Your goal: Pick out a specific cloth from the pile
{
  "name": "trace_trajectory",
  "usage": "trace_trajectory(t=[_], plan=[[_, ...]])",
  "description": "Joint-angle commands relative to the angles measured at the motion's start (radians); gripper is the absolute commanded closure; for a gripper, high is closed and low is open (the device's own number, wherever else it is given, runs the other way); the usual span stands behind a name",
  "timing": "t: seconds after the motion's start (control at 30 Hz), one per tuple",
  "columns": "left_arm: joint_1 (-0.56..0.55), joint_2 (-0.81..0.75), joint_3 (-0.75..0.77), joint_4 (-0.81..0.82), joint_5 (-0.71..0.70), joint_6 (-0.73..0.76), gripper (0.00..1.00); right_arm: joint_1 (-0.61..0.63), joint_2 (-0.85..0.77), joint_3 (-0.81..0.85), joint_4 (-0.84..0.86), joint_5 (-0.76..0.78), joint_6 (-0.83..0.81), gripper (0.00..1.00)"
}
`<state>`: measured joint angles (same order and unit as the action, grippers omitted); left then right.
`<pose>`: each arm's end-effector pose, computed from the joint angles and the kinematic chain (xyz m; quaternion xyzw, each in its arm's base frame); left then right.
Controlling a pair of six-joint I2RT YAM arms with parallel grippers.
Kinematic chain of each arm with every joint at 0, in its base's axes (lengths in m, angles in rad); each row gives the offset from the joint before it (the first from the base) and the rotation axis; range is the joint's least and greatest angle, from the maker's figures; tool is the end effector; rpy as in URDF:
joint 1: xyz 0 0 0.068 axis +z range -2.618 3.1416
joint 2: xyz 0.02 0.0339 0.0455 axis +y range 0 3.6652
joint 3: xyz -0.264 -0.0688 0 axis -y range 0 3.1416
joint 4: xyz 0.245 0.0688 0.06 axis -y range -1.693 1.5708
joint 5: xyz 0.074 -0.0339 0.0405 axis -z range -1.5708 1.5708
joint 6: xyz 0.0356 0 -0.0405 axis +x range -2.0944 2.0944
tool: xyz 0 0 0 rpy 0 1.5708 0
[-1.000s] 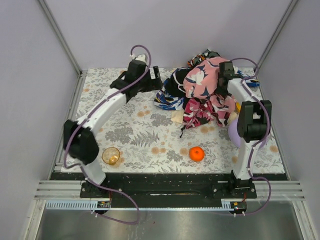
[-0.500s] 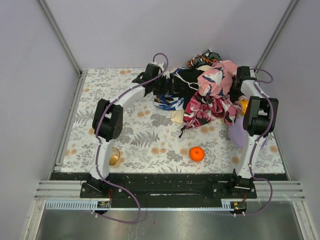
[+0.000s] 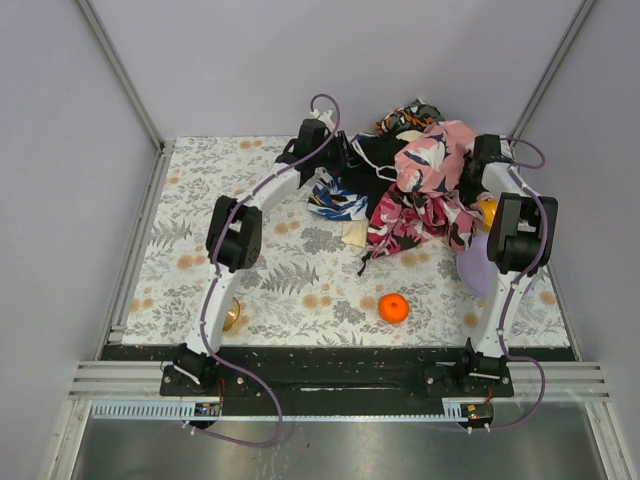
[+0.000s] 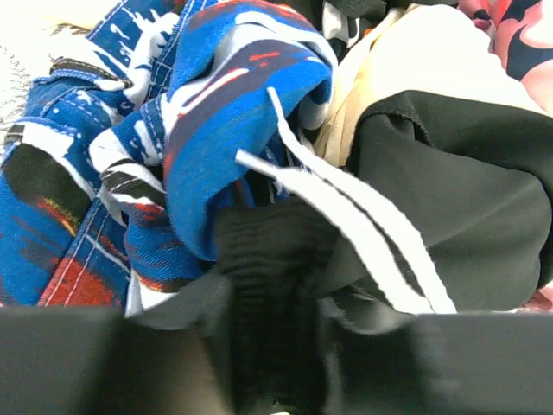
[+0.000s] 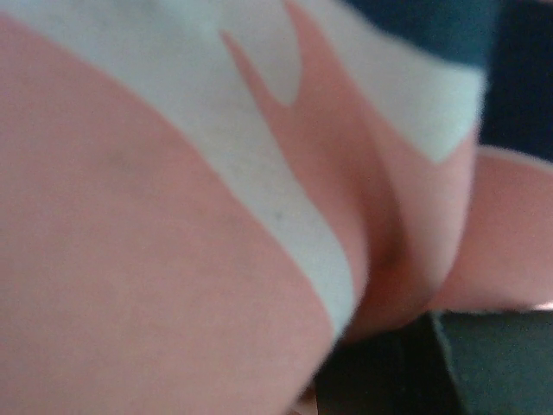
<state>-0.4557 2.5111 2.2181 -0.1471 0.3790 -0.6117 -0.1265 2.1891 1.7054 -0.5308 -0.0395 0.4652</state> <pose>0.5168 -0.2680 0.2102 0.0360 0.8346 -0.4046 0.3720 0.4721 -0.0586 0.1748 0.2751 0.9212 0.0650 0.2674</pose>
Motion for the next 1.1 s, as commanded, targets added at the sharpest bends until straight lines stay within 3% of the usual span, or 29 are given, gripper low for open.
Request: trace_trajectory(t=[0.0, 0.03, 0.17, 0.37, 0.67, 0.93, 1.07], plan=[[-0.003, -0.156, -0.114, 0.118, 0.008, 0.006, 0.76, 0.013, -0.025, -0.03, -0.008, -0.045, -0.007, 0.6], [-0.003, -0.203, -0.168, 0.109, -0.014, 0.027, 0.83, 0.013, -0.025, -0.033, -0.005, -0.04, -0.002, 0.6], [0.015, -0.42, -0.39, 0.018, -0.158, 0.124, 0.93, 0.013, -0.017, -0.032, -0.008, -0.023, 0.016, 0.6], [0.123, -0.665, -0.531, -0.149, -0.35, 0.196, 0.98, 0.013, -0.006, -0.03, -0.009, -0.017, 0.036, 0.59], [0.296, -0.834, -0.339, -0.391, -0.531, 0.276, 0.97, 0.013, 0.021, -0.006, -0.023, 0.0, 0.047, 0.59], [0.359, -0.899, -0.178, -0.468, -0.626, 0.34, 0.94, 0.014, -0.029, 0.01, -0.04, -0.005, -0.019, 0.57], [0.393, -0.936, -0.193, -0.457, -0.647, 0.348, 0.94, 0.016, -0.098, 0.005, -0.043, -0.01, -0.063, 0.55]])
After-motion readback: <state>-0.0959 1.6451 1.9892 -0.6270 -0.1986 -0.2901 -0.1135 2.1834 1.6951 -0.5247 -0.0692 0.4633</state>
